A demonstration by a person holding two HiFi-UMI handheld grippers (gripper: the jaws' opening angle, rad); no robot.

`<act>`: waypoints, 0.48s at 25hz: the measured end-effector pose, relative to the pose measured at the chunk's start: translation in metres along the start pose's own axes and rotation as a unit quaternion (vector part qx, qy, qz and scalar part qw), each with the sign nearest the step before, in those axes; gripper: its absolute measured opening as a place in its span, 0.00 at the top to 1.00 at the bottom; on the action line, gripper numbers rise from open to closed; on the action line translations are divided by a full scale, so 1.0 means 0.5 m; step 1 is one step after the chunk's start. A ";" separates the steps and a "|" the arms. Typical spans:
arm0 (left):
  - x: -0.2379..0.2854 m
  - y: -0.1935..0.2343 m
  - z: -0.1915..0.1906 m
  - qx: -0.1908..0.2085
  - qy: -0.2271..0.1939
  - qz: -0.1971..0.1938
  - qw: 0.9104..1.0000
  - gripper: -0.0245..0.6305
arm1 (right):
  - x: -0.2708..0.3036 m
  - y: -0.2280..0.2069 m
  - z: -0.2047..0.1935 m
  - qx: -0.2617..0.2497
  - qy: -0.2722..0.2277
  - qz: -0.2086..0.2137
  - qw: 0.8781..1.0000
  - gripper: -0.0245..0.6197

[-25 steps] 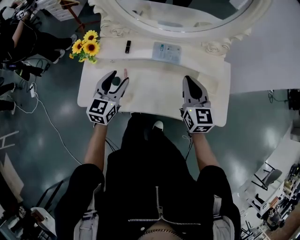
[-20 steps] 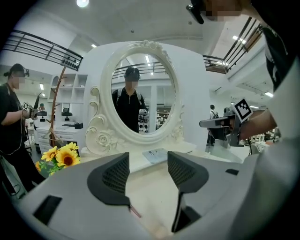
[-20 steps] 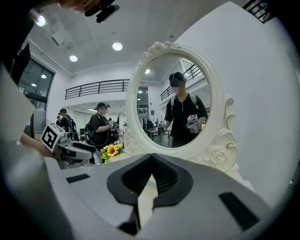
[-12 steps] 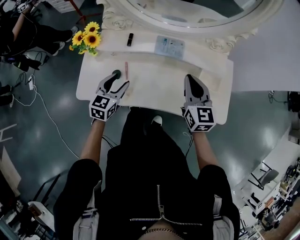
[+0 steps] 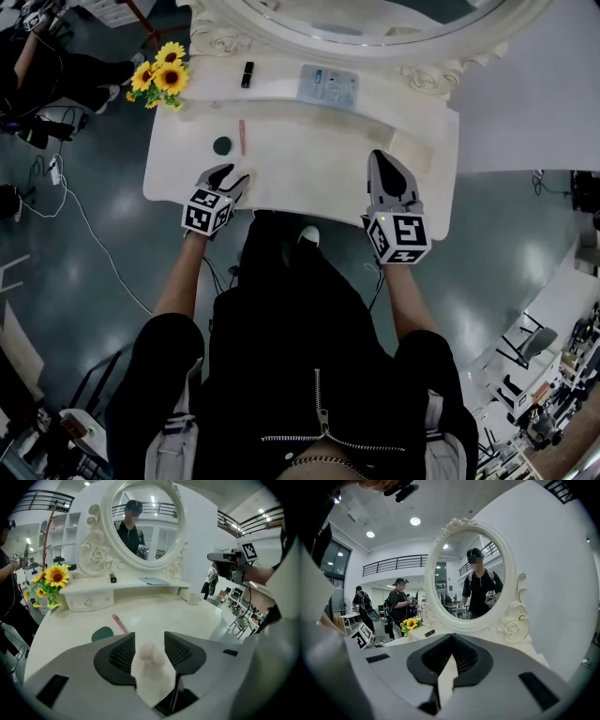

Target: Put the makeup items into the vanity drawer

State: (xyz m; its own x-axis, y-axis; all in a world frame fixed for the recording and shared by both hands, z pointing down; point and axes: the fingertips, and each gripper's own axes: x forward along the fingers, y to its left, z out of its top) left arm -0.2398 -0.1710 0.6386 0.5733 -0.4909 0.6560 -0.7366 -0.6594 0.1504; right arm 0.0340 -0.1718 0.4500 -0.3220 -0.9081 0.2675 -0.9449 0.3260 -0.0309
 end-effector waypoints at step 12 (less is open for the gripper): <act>0.050 0.012 -0.062 -0.031 0.065 0.008 0.997 0.80 | -0.045 -0.045 -0.015 0.011 0.001 -0.028 1.000 0.95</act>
State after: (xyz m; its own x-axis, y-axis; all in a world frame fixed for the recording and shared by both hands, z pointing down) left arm -0.2410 -0.1697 0.6787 0.5132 -0.4202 0.7483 -0.7678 -0.6144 0.1816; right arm 0.0629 -0.1568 0.4519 -0.2688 -0.9239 0.2722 -0.9624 0.2692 -0.0365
